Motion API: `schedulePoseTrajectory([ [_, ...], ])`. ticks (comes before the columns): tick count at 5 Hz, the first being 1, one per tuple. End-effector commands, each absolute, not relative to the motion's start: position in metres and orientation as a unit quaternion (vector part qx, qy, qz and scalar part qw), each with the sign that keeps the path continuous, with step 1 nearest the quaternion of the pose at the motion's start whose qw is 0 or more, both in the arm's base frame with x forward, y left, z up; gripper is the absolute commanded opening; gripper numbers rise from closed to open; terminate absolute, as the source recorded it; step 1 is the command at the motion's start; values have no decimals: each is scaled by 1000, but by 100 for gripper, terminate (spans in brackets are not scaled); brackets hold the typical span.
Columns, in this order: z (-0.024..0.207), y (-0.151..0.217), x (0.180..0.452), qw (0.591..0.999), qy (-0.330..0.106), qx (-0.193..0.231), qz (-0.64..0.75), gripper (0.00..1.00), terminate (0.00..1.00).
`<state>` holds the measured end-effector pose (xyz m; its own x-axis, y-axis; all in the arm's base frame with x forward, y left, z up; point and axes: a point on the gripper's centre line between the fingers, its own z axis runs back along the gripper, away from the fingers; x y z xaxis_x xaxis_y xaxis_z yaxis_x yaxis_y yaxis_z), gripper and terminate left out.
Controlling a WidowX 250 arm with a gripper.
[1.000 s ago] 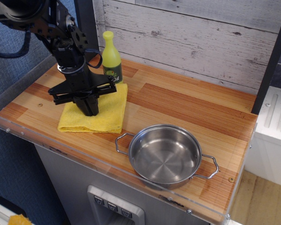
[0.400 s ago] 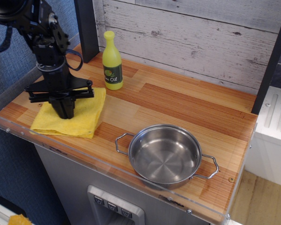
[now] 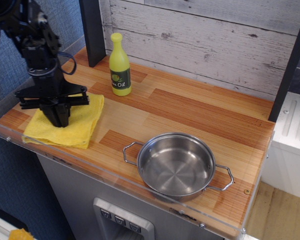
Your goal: Move the towel to the front left of the table.
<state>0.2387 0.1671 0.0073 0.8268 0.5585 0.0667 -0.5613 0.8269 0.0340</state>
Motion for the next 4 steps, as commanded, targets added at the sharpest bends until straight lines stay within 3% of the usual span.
schedulePoseTrajectory([
  [1,49,171,237,956,-80,37,279,100,0],
  [4,96,161,244,951,-120,49,281,100,0],
])
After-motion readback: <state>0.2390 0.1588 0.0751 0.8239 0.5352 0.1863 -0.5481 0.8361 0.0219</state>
